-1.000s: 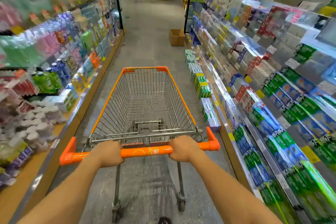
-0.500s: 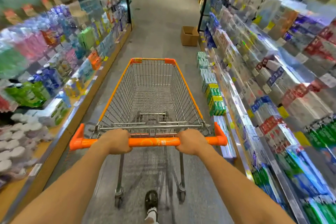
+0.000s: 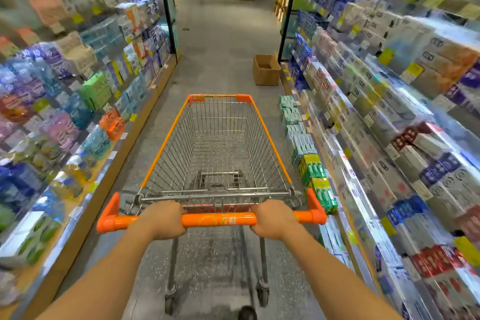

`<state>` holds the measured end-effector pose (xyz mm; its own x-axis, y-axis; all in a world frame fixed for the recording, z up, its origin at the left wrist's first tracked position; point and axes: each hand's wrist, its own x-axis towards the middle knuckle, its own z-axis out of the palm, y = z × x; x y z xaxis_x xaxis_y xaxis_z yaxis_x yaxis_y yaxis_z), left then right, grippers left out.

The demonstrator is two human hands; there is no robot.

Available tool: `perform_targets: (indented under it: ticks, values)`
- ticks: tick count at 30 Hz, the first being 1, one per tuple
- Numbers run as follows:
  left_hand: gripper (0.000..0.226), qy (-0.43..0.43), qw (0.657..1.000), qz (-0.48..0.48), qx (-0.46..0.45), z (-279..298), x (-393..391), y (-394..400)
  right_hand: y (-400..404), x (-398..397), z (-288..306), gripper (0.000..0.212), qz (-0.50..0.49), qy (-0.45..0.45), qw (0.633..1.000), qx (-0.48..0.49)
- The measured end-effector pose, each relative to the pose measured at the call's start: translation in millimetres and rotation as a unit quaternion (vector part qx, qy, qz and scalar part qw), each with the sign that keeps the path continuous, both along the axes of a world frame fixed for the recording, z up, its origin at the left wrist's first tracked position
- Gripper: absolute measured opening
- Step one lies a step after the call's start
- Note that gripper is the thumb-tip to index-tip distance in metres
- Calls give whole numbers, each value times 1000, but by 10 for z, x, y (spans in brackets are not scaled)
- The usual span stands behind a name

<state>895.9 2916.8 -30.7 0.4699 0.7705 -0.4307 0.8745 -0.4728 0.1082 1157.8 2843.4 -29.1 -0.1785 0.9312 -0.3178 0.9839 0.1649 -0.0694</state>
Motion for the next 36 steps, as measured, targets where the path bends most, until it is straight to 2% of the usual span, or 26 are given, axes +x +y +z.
perform_targets:
  ticks: [10,17,24,28,32,34,36]
  values:
    - [28,-9,1000,29,5,-46,570,1967,1955,578,38,18,-6,13,1000,-3]
    - [21,-5,1000,17,5,32,701,2647,2682,688,26,13,-16,16,1000,-8]
    - [28,2,1000,7,10,86,657,3124,3132,623,16,12,-29,19,999,1]
    - [16,19,999,-3,-30,39,653,3332,3237,619,75,12,-31,27,999,-10]
    - [14,5,989,-15,-149,190,793,3532,3259,664,219,20,-77,91,990,-73]
    - [13,-24,992,-61,-110,402,1018,3648,3210,715,378,33,-137,153,976,-74]
    - [10,-86,991,-97,-12,700,1373,3684,3099,803,612,34,-194,194,962,6]
